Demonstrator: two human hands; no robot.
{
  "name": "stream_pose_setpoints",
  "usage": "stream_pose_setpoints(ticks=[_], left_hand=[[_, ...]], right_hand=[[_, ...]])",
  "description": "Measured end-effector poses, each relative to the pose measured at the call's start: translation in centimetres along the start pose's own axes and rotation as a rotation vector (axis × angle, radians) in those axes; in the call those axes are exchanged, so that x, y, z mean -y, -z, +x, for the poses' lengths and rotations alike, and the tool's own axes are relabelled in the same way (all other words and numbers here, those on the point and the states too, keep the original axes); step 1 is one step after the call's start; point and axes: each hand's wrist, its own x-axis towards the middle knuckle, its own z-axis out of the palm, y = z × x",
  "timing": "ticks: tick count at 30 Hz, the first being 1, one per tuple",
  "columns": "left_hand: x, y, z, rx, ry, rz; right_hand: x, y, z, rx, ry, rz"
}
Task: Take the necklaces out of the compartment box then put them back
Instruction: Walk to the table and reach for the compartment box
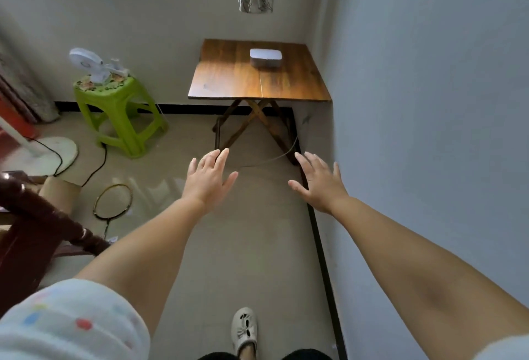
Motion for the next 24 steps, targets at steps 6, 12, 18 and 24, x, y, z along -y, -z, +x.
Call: stream_pose_setpoints(ticks=[6,12,18,24], left_hand=[[-1.3,-0.2,12.5,0.012,-0.055,-0.013],[-0.6,-1.7,25.5,-0.01,-0.064,0.002],[-0.3,-2.3,37.1,-0.037,0.052,-0.033],[2.0,-4.4,46.3,0.019,0.118,-0.004]], right_hand=[[-4.1,2.7,10.5,-0.008,-0.046,0.012],[-8.5,3.5,23.5,-0.016,-0.043,0.005],[-12.1,5.6,37.0,0.009,0.051,-0.061],[-14.2,6.4,48.4,0.054,0.089,-0.074]])
